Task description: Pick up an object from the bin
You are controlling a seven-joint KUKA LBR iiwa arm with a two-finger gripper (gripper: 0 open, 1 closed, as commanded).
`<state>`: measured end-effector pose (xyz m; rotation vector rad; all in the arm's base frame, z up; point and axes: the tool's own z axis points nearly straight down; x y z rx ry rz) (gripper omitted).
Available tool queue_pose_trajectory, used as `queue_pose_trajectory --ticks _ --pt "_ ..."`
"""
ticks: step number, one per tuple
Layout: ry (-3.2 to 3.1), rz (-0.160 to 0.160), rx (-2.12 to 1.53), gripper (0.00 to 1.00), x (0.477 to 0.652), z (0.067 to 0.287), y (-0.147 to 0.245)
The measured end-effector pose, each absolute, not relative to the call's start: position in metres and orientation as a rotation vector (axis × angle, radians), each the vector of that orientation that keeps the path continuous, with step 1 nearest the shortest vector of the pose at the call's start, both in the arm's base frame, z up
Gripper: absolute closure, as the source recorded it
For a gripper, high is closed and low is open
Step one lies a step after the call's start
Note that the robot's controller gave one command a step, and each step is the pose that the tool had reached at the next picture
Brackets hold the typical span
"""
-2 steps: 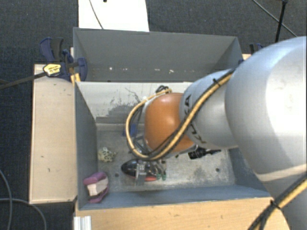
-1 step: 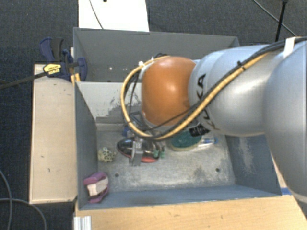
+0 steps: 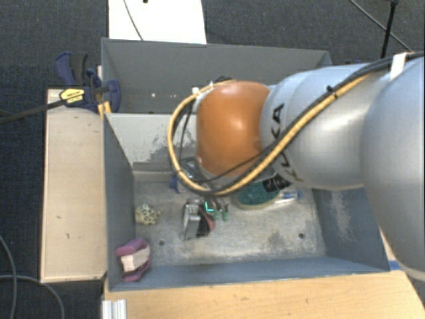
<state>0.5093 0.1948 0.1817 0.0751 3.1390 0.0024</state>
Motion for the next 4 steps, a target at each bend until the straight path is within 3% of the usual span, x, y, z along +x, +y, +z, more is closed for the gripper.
queue_pose_trajectory --ticks 1,2,3,4 --pt "3.14 -0.003 0.171 0.0 0.498 0.143 0.151" --pt "3.081 0.009 -0.541 0.0 0.551 0.072 0.197" --pt "3.086 0.01 -0.531 1.0 0.551 0.073 0.197" --pt "3.086 0.001 -0.534 1.0 0.553 0.223 0.175"
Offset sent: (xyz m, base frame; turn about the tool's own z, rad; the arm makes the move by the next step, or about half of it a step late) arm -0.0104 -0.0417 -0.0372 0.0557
